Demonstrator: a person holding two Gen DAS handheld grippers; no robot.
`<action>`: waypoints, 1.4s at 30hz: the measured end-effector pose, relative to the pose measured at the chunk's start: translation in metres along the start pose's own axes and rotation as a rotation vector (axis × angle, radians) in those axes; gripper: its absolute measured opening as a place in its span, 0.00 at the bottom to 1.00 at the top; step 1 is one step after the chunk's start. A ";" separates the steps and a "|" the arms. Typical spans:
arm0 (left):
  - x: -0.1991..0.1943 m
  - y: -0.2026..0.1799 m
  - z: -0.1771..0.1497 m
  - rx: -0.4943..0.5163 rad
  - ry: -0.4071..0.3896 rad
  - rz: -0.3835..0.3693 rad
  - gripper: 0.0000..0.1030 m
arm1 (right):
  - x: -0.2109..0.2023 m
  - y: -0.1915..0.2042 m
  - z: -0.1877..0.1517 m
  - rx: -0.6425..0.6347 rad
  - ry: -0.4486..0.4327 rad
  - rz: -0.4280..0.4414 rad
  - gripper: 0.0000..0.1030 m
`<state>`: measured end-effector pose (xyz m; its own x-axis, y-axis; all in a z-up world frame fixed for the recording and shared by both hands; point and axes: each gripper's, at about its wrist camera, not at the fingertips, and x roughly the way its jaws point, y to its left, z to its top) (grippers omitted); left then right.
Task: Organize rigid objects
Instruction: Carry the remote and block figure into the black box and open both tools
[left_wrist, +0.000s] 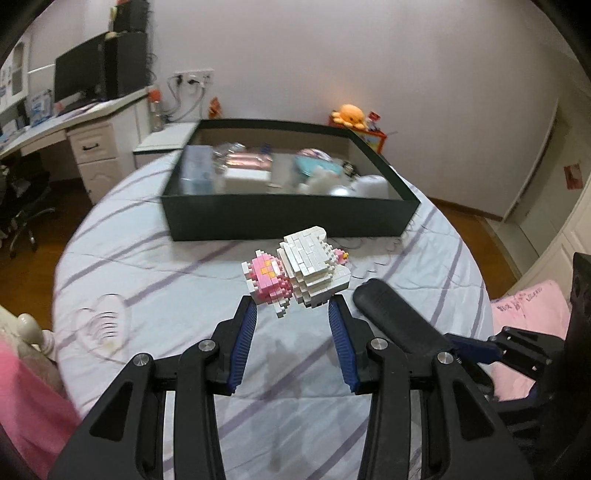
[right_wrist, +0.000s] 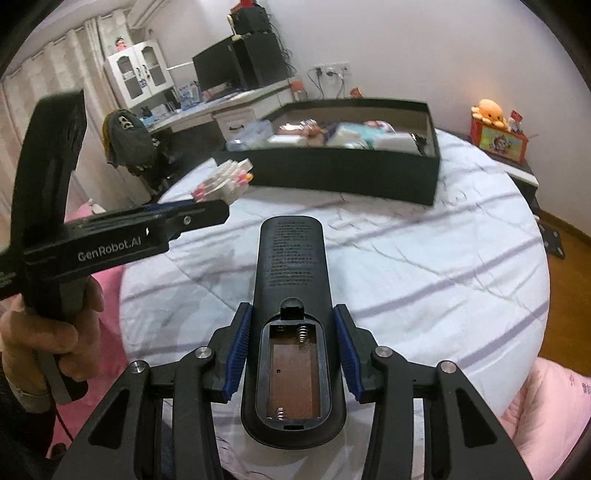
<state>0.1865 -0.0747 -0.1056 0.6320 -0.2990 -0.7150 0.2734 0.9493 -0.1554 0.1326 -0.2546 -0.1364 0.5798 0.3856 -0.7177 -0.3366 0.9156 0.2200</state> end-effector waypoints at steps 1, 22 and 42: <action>-0.003 0.004 0.000 -0.004 -0.008 0.007 0.40 | -0.003 0.004 0.003 -0.009 -0.008 0.005 0.44; -0.008 0.033 0.092 0.006 -0.165 0.053 0.40 | -0.020 -0.009 0.130 -0.081 -0.218 -0.050 0.44; 0.149 0.016 0.165 0.067 0.025 0.054 0.40 | 0.121 -0.119 0.202 0.130 -0.022 -0.139 0.44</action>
<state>0.4046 -0.1202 -0.1020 0.6291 -0.2439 -0.7381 0.2875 0.9552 -0.0706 0.3928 -0.2935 -0.1162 0.6305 0.2557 -0.7329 -0.1545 0.9666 0.2043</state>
